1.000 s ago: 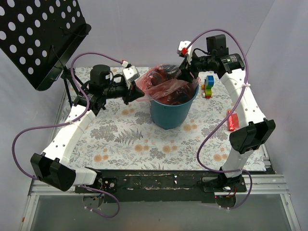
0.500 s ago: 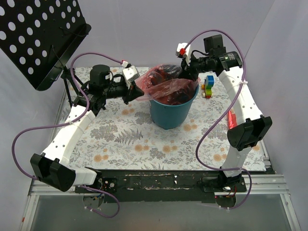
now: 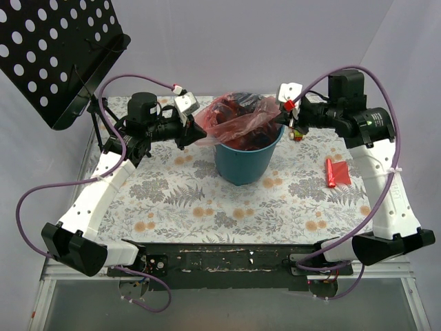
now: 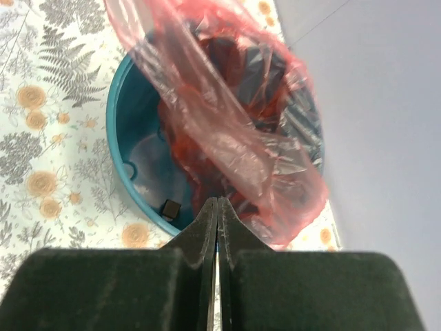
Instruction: Put the trash bags into the trash bin
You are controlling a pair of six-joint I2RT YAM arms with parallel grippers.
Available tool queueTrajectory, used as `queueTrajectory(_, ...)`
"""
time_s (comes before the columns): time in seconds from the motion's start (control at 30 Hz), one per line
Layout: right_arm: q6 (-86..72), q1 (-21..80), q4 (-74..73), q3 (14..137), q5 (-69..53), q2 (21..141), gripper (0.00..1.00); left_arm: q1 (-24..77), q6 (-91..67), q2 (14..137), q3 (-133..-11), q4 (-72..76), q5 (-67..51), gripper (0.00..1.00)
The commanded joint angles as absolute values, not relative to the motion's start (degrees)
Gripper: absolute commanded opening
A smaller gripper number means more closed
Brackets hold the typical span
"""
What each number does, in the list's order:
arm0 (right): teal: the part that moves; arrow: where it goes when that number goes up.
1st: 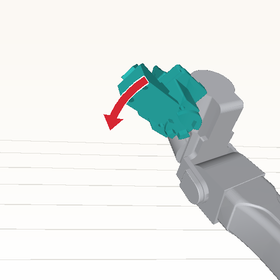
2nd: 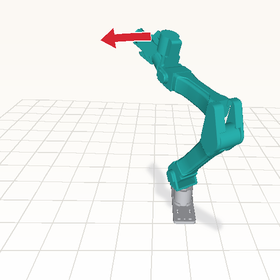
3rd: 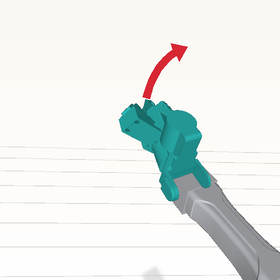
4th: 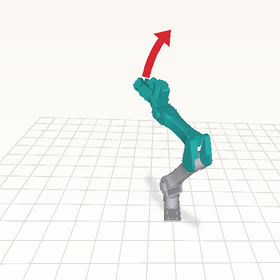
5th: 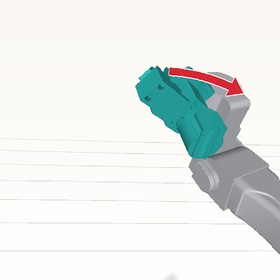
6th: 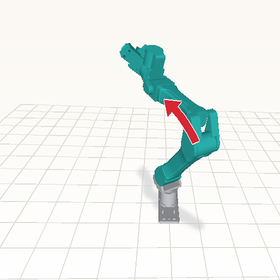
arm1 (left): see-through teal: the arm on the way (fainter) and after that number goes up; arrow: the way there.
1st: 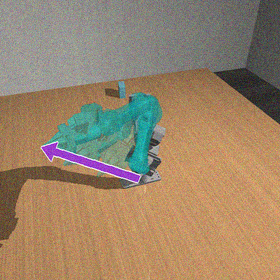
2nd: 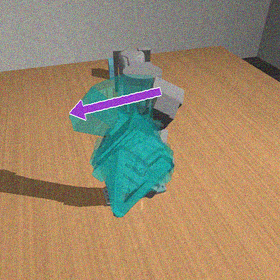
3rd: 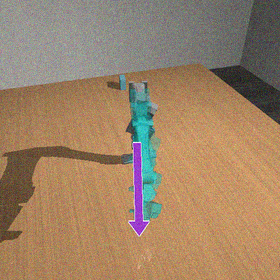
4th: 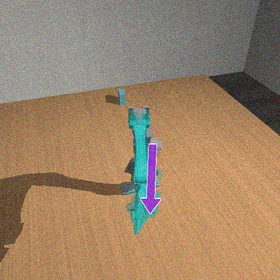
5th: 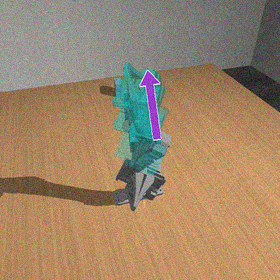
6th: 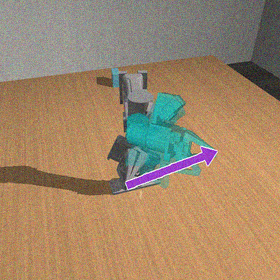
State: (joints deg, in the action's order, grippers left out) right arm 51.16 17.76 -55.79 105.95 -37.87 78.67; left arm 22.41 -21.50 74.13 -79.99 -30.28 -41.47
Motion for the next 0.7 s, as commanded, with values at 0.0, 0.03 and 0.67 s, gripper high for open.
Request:
queueTrajectory(0.0,51.95,17.67,-55.65,99.85,-36.21,79.63,0.01,23.20,-22.15,73.13,-82.00,-30.94,-41.22,0.00)
queueTrajectory(0.03,50.64,17.67,-53.20,98.97,-36.12,79.19,0.01,23.46,-22.06,72.86,-81.83,-30.94,-41.22,0.00)
queueTrajectory(0.67,36.22,17.67,-47.52,114.23,-34.98,98.15,0.70,24.35,-21.45,71.81,-80.42,-30.06,-39.99,0.00)
